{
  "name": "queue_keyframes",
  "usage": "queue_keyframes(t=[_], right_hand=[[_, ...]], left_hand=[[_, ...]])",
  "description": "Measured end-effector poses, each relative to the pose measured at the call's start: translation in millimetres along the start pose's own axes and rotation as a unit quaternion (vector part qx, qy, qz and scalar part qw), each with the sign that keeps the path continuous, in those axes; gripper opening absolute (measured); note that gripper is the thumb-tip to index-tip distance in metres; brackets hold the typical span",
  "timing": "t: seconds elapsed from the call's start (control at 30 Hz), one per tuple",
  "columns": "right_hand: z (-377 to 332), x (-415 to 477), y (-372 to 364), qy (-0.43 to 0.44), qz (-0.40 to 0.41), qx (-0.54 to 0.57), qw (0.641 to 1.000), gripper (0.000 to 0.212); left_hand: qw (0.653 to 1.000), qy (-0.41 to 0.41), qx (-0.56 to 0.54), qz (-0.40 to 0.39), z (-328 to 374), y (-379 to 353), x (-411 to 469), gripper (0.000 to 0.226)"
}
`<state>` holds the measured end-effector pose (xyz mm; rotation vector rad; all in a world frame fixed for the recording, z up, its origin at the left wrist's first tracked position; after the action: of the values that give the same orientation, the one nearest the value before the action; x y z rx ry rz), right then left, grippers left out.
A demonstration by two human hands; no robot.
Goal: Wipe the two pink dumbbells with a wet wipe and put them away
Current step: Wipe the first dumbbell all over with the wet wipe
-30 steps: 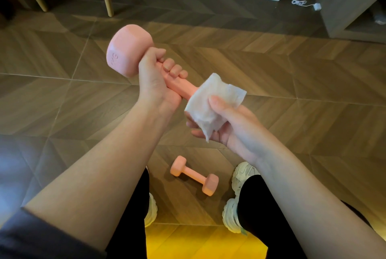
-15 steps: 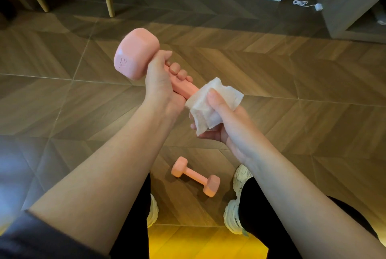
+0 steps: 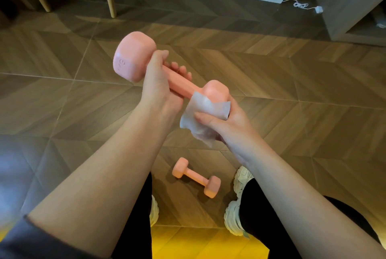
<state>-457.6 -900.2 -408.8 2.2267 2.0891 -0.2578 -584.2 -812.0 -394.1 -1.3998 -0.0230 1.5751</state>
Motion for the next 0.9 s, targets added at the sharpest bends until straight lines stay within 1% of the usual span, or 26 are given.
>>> queue_keyframes(t=[0.07, 0.13, 0.23, 0.37, 0.47, 0.53, 0.6, 0.67, 0.73, 0.8, 0.83, 0.87, 0.9], right_hand=[[-6.1, 2.8, 3.4, 0.060, 0.013, -0.062, 0.996, 0.063], [-10.1, 4.2, 5.4, 0.099, 0.007, -0.087, 0.991, 0.065], [-10.0, 2.1, 6.0, 0.117, -0.011, -0.046, 0.992, 0.063], [-9.1, 3.0, 2.9, 0.074, 0.000, 0.040, 0.996, 0.066], [-12.5, 6.3, 1.5, 0.054, -0.020, 0.107, 0.993, 0.062], [-11.0, 6.3, 0.9, 0.002, -0.041, 0.157, 0.987, 0.059], [-7.6, 2.8, -0.3, -0.056, -0.072, 0.181, 0.979, 0.068], [-4.7, 1.8, 0.7, -0.058, -0.087, 0.151, 0.983, 0.066], [-4.4, 2.1, 1.4, -0.045, -0.080, 0.098, 0.991, 0.060], [-3.9, 2.7, 0.5, -0.039, -0.072, 0.060, 0.995, 0.063], [-3.7, 2.9, 0.0, -0.034, -0.072, 0.043, 0.996, 0.060], [-4.1, 2.7, 0.2, -0.022, -0.074, 0.022, 0.997, 0.049], [-6.1, 1.8, 0.4, -0.007, -0.080, 0.008, 0.997, 0.032]], left_hand=[[1.000, 0.020, -0.005, 0.006, -3.0, -0.8, 1.1, 0.023], [0.999, 0.033, -0.032, 0.005, -4.2, -1.2, 2.6, 0.026], [0.997, 0.040, -0.061, -0.003, -3.2, -2.6, 2.3, 0.032], [0.997, 0.032, -0.066, -0.014, 1.2, -1.8, -1.6, 0.035], [0.997, 0.017, -0.068, -0.029, 5.3, -1.9, -2.6, 0.033], [0.997, 0.004, -0.070, -0.037, 7.5, -1.6, -3.2, 0.034], [0.997, -0.008, -0.066, -0.043, 8.8, -2.2, -4.2, 0.036], [0.997, -0.013, -0.055, -0.047, 9.5, -2.9, -5.2, 0.037], [0.998, -0.012, -0.039, -0.052, 7.6, -3.8, -6.7, 0.037], [0.998, -0.013, -0.014, -0.053, 2.2, -4.5, -8.6, 0.037], [0.999, -0.013, 0.001, -0.052, -1.4, -5.1, -9.7, 0.038], [0.998, -0.012, 0.015, -0.051, -5.2, -6.2, -10.4, 0.038], [0.998, -0.012, 0.026, -0.050, -8.0, -7.7, -10.9, 0.039]])
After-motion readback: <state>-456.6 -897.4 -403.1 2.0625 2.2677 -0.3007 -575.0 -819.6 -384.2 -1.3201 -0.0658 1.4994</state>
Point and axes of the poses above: each hand's wrist, its own x-axis towards the middle knuckle, its own y-axis out of the back of the hand, z = x × y, the point moved 4 cm from there along x, towards the middle knuckle, and after that the axes turned 13 degrees about y, right-handed, at the moved point
